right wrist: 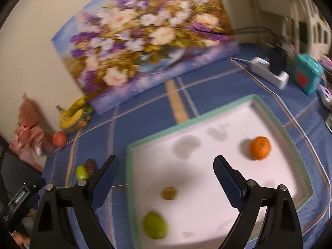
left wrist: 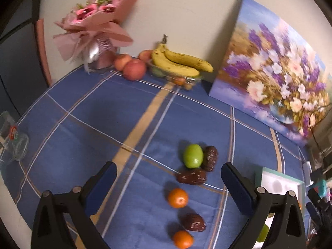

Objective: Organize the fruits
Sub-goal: 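Withdraw both open tools from the tray back toward the remaining fruit, then move both open tools toward the remaining dates and mandarins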

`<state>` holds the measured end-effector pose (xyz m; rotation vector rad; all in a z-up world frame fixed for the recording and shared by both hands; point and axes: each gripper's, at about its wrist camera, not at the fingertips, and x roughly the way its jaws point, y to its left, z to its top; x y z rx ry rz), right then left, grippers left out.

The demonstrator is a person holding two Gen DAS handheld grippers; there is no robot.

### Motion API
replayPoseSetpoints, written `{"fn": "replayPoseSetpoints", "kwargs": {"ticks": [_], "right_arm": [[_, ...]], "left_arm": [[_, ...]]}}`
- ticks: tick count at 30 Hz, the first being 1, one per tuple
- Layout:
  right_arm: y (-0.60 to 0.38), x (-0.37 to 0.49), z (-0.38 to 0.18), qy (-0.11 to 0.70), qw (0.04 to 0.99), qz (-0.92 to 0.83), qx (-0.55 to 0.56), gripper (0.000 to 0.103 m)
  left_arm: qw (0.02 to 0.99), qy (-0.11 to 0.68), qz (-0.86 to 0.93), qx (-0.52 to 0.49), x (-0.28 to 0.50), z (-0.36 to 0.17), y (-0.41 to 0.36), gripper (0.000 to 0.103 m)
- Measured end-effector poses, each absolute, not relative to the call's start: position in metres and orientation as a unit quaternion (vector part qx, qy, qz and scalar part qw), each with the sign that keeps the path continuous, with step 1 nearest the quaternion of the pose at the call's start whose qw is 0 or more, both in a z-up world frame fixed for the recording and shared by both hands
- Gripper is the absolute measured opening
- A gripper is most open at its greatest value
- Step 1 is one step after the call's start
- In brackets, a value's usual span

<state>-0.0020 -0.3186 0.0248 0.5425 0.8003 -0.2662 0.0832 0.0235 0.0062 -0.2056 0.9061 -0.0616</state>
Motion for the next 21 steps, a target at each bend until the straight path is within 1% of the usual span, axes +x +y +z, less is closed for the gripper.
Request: {"fn": "replayPoseSetpoints", "kwargs": {"ticks": [1,3,6,8,10,14,21], "right_arm": [[-0.312,0.002,0.027,0.385,0.878,-0.117,0.261,0.091],[-0.297,0.009,0.028,0.389,0.880,-0.094,0.257,0.082],[-0.272,0.020,0.028,0.402,0.880,-0.064,0.245,0.079],[-0.257,0.027,0.026,0.414,0.877,-0.046,0.241,0.075],[-0.242,0.034,0.022,0.428,0.871,-0.029,0.238,0.071],[-0.215,0.045,0.009,0.461,0.855,-0.010,0.237,0.071],[-0.170,0.062,-0.022,0.524,0.821,0.002,0.226,0.069]], "left_arm": [[0.896,0.434,-0.028,-0.095,0.082,0.009,0.028,0.099],[0.899,0.430,-0.025,-0.087,0.080,0.012,0.033,0.093],[0.897,0.433,-0.028,-0.084,0.078,0.013,0.039,0.090],[0.891,0.445,-0.029,-0.082,0.079,0.010,0.042,0.085],[0.885,0.458,-0.030,-0.082,0.081,0.004,0.045,0.084],[0.872,0.478,-0.023,-0.098,0.085,-0.008,0.055,0.084],[0.864,0.491,-0.012,-0.112,0.088,-0.018,0.071,0.084]]}}
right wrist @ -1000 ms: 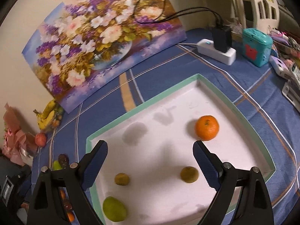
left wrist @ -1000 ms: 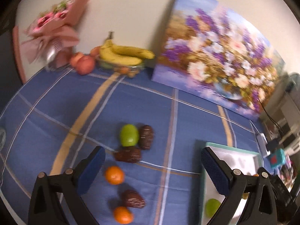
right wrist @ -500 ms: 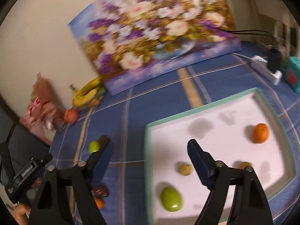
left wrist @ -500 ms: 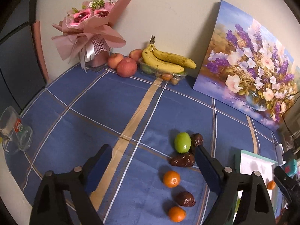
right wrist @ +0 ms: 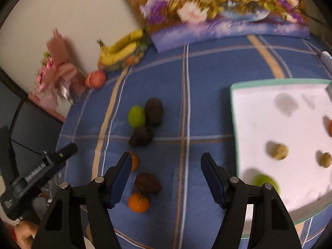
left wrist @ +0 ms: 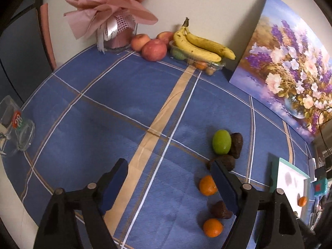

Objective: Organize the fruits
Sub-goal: 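Move both open tools toward the remaining dates and mandarins, then grasp a brown date with the right tool while the left tool grasps an orange mandarin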

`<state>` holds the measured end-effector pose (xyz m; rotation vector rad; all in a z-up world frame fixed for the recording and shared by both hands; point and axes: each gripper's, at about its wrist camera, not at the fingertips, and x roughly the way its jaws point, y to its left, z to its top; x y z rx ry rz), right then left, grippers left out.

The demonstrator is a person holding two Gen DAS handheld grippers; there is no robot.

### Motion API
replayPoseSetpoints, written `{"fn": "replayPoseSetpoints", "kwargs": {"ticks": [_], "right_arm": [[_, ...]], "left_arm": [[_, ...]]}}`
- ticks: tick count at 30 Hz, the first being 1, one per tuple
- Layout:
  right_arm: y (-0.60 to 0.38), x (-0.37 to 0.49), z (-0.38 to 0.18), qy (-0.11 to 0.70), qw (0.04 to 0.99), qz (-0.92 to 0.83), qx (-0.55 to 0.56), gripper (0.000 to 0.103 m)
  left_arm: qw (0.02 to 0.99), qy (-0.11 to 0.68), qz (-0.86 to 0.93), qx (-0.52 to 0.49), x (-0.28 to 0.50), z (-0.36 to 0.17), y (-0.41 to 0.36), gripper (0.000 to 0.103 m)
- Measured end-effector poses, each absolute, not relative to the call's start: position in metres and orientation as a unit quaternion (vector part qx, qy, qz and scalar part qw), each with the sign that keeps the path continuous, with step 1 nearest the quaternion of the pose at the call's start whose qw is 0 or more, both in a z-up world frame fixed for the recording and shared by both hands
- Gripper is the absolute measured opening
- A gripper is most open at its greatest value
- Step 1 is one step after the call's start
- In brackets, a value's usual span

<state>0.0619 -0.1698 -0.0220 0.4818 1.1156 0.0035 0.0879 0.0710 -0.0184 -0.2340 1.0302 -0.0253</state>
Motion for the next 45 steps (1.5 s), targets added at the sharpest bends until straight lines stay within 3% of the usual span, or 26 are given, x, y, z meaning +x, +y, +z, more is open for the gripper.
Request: {"fn": "replayPoseSetpoints", "kwargs": {"ticks": [15,24,34,45], "right_arm": [[-0.116,0.078,-0.075,0.602,0.771,0.011,0.206,0.064],[-0.110,0.080,-0.082,0.612,0.767,0.010,0.194,0.047],[-0.142,0.074,-0.062,0.586,0.787,-0.016,0.193,0.047],[-0.215,0.060,-0.033,0.534,0.801,-0.077,0.259,0.047]], "left_arm": [[0.841,0.524,-0.001,-0.133,0.098,-0.042,0.086,0.084],[0.840,0.524,-0.008,-0.137,0.100,-0.041,0.084,0.084],[0.829,0.537,-0.050,-0.147,0.100,-0.046,0.063,0.084],[0.812,0.569,-0.094,-0.091,0.107,-0.067,0.005,0.081]]}}
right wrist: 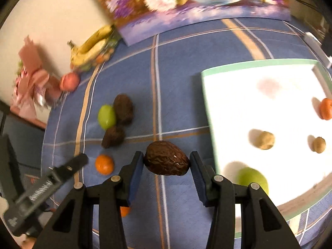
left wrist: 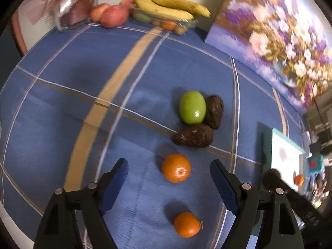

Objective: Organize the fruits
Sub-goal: 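Grasp a brown date with the right tool while the left tool grasps an orange mandarin, then carry the date and mandarin over the white tray with both tools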

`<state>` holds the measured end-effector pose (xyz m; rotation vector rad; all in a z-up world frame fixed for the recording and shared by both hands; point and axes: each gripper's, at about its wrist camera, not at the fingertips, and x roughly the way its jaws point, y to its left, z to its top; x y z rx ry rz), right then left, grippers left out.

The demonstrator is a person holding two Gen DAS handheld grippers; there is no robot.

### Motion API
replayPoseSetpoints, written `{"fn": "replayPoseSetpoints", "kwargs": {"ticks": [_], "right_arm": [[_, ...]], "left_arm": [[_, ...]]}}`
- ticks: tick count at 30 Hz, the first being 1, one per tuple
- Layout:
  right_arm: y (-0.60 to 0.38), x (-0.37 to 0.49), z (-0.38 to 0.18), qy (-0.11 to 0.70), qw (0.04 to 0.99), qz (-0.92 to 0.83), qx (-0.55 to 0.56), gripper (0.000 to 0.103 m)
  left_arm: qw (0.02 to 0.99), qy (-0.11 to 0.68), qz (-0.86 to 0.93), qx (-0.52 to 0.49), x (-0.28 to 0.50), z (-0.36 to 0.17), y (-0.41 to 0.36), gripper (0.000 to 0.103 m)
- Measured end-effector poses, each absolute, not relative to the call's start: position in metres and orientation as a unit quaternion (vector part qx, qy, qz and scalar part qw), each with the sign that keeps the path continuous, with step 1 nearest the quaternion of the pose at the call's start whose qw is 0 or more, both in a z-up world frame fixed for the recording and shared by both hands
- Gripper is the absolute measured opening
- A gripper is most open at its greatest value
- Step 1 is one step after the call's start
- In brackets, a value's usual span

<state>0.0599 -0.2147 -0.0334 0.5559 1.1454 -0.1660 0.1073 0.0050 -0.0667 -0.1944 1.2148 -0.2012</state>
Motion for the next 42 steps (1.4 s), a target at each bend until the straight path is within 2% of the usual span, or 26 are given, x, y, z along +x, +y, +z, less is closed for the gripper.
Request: {"fn": "replayPoseSetpoints", "kwargs": {"ticks": [4,9,13,17,22,24,32,42], "right_arm": [[-0.227,0.057,-0.032,0.530,0.798,-0.080,0.275,0.047],[-0.225,0.054,-0.032,0.530,0.797,-0.073,0.280,0.047],[-0.225,0.056,-0.032,0.530,0.797,-0.069,0.282,0.047],[-0.228,0.054,-0.032,0.532,0.796,-0.066,0.281,0.047],[-0.227,0.055,-0.032,0.532,0.796,-0.065,0.282,0.047],[-0.227,0.055,-0.032,0.532,0.795,-0.065,0.283,0.047],[-0.231,0.054,-0.031,0.530,0.796,-0.063,0.287,0.047],[-0.249,0.049,-0.027,0.522,0.796,-0.096,0.290,0.047]], "left_arm": [[0.805,0.579,-0.099,-0.084,0.111,-0.077,-0.007,0.076],[0.801,0.588,-0.087,-0.077,0.113,-0.088,-0.011,0.062],[0.798,0.592,-0.084,-0.077,0.116,-0.095,-0.011,0.059],[0.798,0.593,-0.078,-0.072,0.118,-0.098,-0.013,0.051],[0.799,0.592,-0.073,-0.073,0.120,-0.101,-0.014,0.046],[0.799,0.592,-0.074,-0.078,0.121,-0.102,-0.014,0.039],[0.810,0.574,-0.081,-0.084,0.118,-0.088,-0.012,0.037],[0.840,0.522,-0.123,-0.084,0.101,-0.041,-0.028,0.037]]}}
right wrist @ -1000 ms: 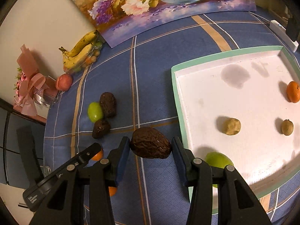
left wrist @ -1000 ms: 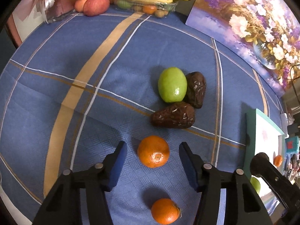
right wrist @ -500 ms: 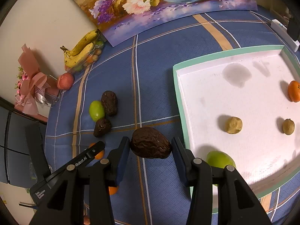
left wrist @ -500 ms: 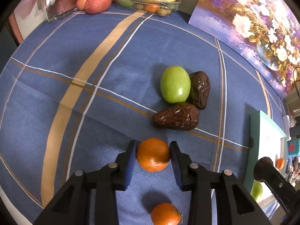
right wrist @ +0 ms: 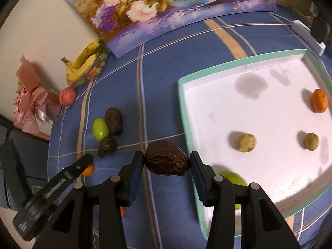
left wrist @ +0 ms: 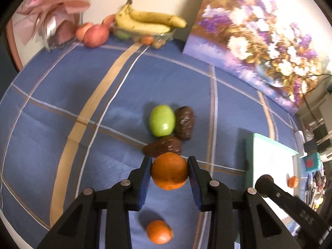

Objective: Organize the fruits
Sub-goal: 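Carry the date and mandarin over the white tray with both tools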

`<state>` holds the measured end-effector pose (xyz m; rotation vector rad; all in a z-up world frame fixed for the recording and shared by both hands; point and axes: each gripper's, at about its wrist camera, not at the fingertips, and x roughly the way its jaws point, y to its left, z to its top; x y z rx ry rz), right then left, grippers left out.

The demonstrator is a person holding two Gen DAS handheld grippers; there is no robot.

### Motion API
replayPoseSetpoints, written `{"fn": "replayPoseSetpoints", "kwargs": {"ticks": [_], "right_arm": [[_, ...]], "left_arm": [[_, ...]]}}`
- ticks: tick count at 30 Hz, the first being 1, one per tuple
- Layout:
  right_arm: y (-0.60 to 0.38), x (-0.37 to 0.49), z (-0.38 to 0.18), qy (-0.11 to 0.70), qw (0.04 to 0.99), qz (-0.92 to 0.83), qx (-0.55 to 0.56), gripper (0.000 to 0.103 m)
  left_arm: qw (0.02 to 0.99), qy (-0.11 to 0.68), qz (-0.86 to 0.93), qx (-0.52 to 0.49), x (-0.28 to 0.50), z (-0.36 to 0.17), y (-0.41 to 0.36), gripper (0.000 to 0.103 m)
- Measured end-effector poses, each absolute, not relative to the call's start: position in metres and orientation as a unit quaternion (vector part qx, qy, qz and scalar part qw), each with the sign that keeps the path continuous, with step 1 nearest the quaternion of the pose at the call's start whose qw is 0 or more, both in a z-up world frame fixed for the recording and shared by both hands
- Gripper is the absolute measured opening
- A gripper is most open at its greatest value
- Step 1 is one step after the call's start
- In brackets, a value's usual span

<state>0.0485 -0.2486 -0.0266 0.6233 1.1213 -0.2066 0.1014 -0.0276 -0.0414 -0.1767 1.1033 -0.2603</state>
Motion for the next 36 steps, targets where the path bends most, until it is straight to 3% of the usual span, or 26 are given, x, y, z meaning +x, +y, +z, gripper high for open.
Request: {"fn": "replayPoseSetpoints", "kwargs": {"ticks": [20,36], "right_arm": [[-0.340,0.009,-0.017,0.478,0.789,-0.252,0.293,0.047],[-0.384,-0.002,-0.027,0.450,0.801,-0.316,0.236,0.047]], "left_arm": [[0.823,0.503,-0.265,-0.006,0.057,-0.011,-0.145,0.037],[0.816,0.481,-0.315,0.052,0.056,-0.026,-0.225,0.037]]}}
